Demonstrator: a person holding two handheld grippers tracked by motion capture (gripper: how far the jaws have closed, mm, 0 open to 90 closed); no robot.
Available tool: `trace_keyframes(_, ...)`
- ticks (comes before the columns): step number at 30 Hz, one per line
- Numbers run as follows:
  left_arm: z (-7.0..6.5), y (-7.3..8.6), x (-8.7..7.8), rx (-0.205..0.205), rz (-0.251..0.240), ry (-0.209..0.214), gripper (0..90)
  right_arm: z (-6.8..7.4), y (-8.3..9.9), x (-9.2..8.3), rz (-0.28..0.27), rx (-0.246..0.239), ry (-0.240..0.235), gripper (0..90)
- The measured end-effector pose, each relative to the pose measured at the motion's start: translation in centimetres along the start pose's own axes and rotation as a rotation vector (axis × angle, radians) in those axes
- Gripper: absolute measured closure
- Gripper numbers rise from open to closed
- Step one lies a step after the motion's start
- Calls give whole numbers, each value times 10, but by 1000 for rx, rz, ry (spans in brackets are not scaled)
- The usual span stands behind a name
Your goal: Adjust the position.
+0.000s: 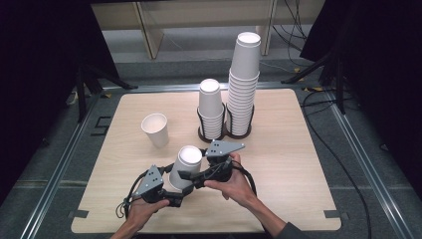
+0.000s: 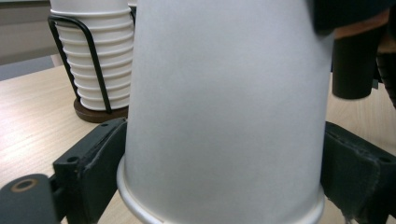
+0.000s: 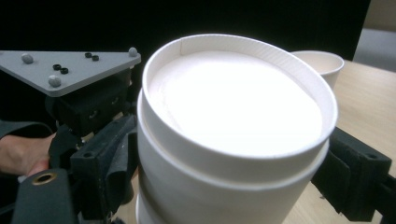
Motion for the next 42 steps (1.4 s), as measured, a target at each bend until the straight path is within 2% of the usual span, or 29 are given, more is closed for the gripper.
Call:
trace_keyframes(2,0,1,0,6,10,8,90,-1,0,-3,16,14,-8,165)
trace_keyframes(3,0,2,-2,12,35,3,90,-2,-1,-4,14,15,-9,169)
trace_keyframes(5,1,2,-1,50,41,2,91,-4,-2,-5,29,3,-13,176)
trace_keyframes(6,1,2,-1,53,42,2,91,-3,-1,-6,40,32,-27,179)
trace_keyframes(7,0,3,-1,58,53,4,92,-5,-1,-8,56,18,-16,181)
trace_keyframes(8,0,3,-1,65,56,7,92,-5,-1,-7,60,3,-25,184)
trace_keyframes(9,0,3,-2,77,66,3,93,-4,0,-8,71,14,-37,185)
trace_keyframes(10,0,3,-2,82,73,8,93,-5,0,-8,71,-2,-35,188)
trace_keyframes(12,-1,3,-1,95,72,10,95,-6,0,-10,85,5,-44,196)
trace_keyframes(13,-1,4,-1,99,76,10,96,-5,1,-11,98,23,-54,198)
trace_keyframes(15,-1,5,-2,107,94,8,97,-7,1,-12,101,22,-61,201)
trace_keyframes(16,-1,5,-1,110,95,8,97,-7,1,-12,102,37,-74,203)
trace_keyframes(18,-2,5,-2,116,106,8,98,-9,1,-13,109,32,-66,206)
trace_keyframes(19,-2,5,-2,121,109,7,98,-8,1,-13,113,45,-74,208)
trace_keyframes(20,-2,5,-2,129,118,7,98,-9,1,-13,111,37,-78,207)
trace_keyframes(26,-3,5,-2,137,115,3,100,-8,1,-15,125,63,-92,219)
trace_keyframes(29,-2,5,-2,141,118,9,97,-8,0,-15,116,50,-93,232)
trace_keyframes(30,-1,5,-2,146,109,13,91,-8,-1,-15,109,47,-88,236)
trace_keyframes(32,-2,4,-2,147,84,12,67,-6,-2,-16,109,78,-112,240)
trace_keyframes(33,-2,4,-3,146,79,12,57,-8,-3,-17,106,65,-94,242)
trace_keyframes(34,-1,3,-3,145,63,10,49,-6,-3,-19,116,102,-100,243)
trace_keyframes(35,-1,2,-2,143,37,6,42,-8,-6,-18,86,90,-106,245)
trace_keyframes(37,-1,1,-3,133,10,-2,34,-8,-7,-20,81,138,-107,246)
trace_keyframes(39,0,-1,-2,123,-26,-5,32,-10,-11,-21,41,161,-123,247)
trace_keyframes(40,0,-2,-3,121,-28,-11,32,-11,-12,-22,42,177,-119,247)
trace_keyframes(41,-1,-3,-2,112,-47,-2,33,-12,-13,-22,20,174,-128,247)
trace_keyframes(42,-1,-4,-3,111,-41,-7,32,-12,-14,-23,15,190,-129,248)
Point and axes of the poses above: each handheld gripper's, and its own axes: x roughly forward along the jaws, y roughly out of its underside, z roughly to its left, the point moved 7 cm from there along x, roughly forward along the jaws, and after that the axes turned 9 degrees about y, right-handed, at the moved point
